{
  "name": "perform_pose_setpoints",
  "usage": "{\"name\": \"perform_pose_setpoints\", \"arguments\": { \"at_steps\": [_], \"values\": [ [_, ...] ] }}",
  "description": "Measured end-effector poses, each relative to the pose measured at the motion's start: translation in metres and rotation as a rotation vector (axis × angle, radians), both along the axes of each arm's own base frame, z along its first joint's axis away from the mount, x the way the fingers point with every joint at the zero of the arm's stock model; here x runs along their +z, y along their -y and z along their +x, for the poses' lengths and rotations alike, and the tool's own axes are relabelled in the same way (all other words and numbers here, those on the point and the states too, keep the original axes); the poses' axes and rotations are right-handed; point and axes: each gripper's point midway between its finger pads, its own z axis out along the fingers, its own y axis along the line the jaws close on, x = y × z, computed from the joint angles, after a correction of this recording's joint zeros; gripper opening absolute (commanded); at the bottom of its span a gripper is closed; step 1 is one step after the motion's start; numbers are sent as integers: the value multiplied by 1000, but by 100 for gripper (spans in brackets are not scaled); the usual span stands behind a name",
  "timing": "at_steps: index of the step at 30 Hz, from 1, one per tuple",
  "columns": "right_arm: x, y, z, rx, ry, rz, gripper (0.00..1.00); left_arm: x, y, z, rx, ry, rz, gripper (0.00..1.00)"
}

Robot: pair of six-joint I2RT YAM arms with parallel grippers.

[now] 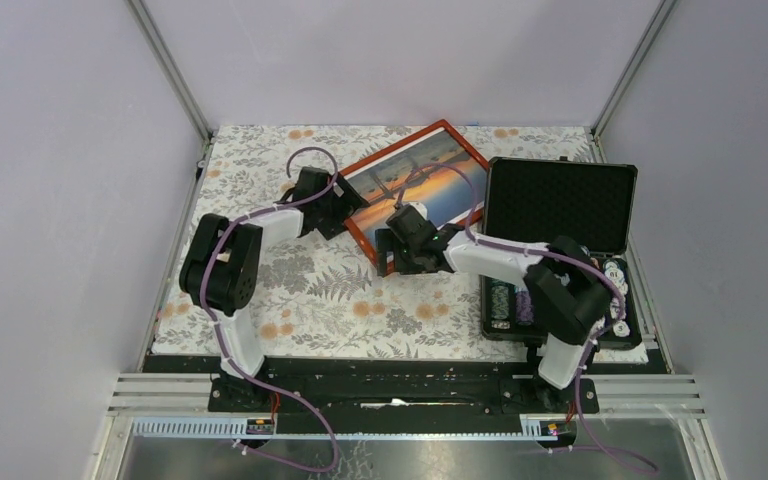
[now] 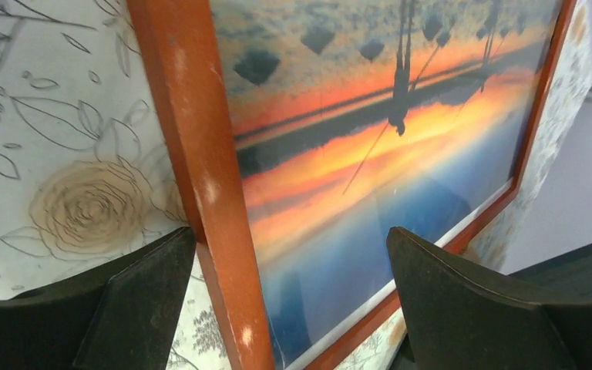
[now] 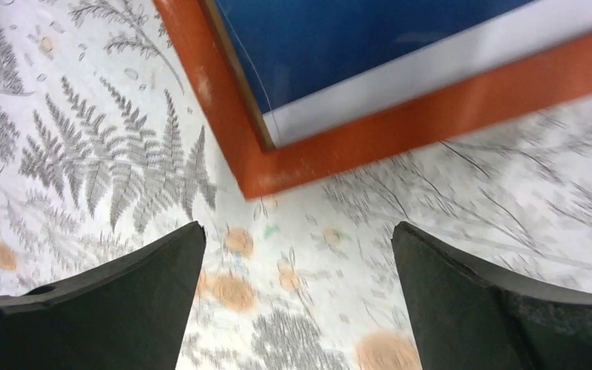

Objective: Put the photo into the frame

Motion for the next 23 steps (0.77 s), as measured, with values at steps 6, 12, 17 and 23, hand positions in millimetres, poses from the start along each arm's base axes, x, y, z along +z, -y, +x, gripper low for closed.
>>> {"name": "perform_pose_setpoints", "arguments": {
  "at_steps": [6,12,17,23],
  "values": [
    [120,34,-3,20,188,-7,100,48,-3,-27,-97,2,115,99],
    [355,103,-40,-50,643,293,100,290,-22,-63,-141,535,91,99],
    [484,198,-126,-76,958,552,100,480,-42,-171,-173,1065,-30,99],
    [538,258,-185,-73,1151,682,100,568,-65,-265,-168,1392,-112,99]
  ]
}}
